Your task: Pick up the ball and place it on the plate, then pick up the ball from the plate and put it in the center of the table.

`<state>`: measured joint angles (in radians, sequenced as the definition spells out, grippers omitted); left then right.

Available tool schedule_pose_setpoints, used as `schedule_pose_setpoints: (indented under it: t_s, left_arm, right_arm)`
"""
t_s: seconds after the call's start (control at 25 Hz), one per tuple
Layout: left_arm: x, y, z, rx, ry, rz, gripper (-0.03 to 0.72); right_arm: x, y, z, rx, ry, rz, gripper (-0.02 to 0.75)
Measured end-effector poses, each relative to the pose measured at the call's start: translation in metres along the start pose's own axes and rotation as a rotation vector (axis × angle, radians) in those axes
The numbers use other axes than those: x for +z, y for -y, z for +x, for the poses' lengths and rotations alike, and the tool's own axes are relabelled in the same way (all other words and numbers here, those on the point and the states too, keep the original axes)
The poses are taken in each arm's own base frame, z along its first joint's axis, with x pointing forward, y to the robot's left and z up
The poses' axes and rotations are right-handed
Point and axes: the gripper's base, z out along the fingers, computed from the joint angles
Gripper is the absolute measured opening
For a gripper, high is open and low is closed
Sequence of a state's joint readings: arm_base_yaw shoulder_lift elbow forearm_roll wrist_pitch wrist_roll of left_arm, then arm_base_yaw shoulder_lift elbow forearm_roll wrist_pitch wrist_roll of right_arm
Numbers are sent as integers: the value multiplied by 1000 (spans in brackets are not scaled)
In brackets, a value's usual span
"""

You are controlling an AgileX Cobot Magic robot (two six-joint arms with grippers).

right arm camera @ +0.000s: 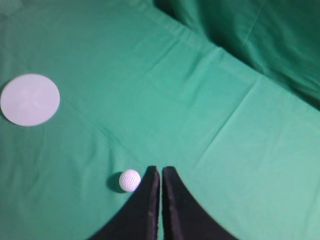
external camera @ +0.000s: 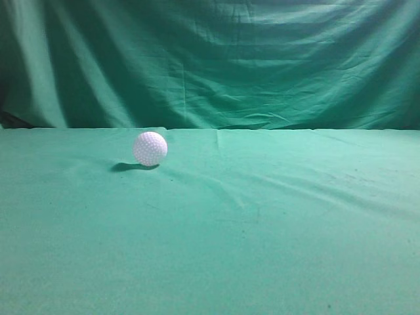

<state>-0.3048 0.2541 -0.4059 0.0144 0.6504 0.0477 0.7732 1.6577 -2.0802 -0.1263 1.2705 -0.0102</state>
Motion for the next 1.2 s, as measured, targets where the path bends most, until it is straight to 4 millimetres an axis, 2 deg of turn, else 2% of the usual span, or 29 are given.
schedule_pose_setpoints:
  t_s: [0.16,0.28,0.36,0.4,0.64,0.68,0.8,0.88,0.92,0.96,1.2]
  left_arm:
    - [0,0,0,-5,2,4,51]
    - [0,0,0,-6,2,5,51]
    - [0,1,0,-12,2,9,51]
    - [0,1,0,-13,2,10,51]
    - [-5,1,0,-15,28,10,51]
    - [-5,1,0,-15,33,10,51]
    - [-7,1,0,-15,40,9,51]
    - [-7,1,0,-15,40,9,51]
    - [-7,1,0,-15,40,9,51]
    - [-7,1,0,-15,40,9,51]
    - [-7,1,0,-15,40,9,51]
  right_arm:
    - [-32,4,3,7,59,3,0]
    - [-49,5,16,10,58,-1,0]
    - [-52,5,31,6,23,-3,0]
    - [-52,5,31,6,23,-3,0]
    - [-66,3,87,16,51,-8,0]
    - [-72,2,108,26,87,-11,0]
    - [-79,1,137,48,143,-16,0]
    - [-83,1,156,67,169,-19,0]
    - [-83,1,156,67,169,-19,0]
    - [-88,0,175,72,187,-21,0]
    - [-101,-1,221,79,236,-24,0]
